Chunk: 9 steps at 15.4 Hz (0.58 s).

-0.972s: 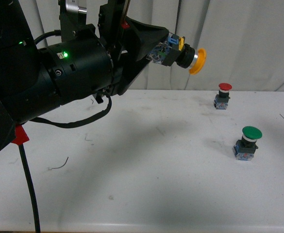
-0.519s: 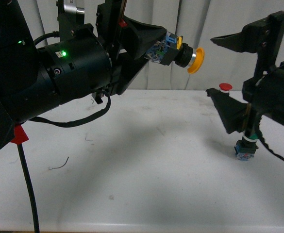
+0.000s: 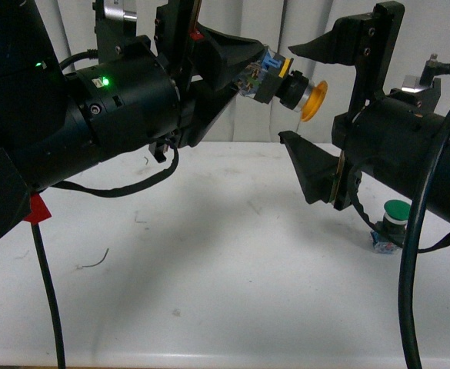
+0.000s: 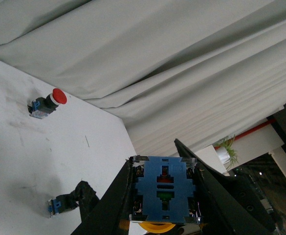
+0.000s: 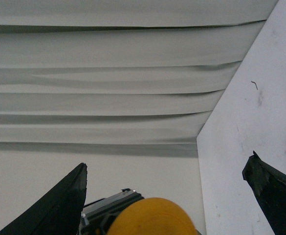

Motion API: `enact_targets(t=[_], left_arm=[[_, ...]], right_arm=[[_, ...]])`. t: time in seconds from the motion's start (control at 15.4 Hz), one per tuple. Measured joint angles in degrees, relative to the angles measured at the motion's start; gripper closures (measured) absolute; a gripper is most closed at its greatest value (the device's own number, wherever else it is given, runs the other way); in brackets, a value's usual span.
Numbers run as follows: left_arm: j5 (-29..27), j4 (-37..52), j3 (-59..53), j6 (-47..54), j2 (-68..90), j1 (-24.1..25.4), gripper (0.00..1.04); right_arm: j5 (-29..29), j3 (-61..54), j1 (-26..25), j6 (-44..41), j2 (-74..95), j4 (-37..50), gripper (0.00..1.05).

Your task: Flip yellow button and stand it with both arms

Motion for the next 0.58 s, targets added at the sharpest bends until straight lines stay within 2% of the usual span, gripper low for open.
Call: enact_targets(t=[0.32,0.58], left_arm=[[-0.02,0.0,0.87,0.0,0.72,0.28,0.75],[0.04,-0.72,0.96,-0.02,2.08,1.03,0.75]], right_arm=[[-0.46,-0.83,0.85,1.07,0.48,-0.02,0.08],[-0.79,-1.38,1.09,1.09,0.44,0.57,0.54]])
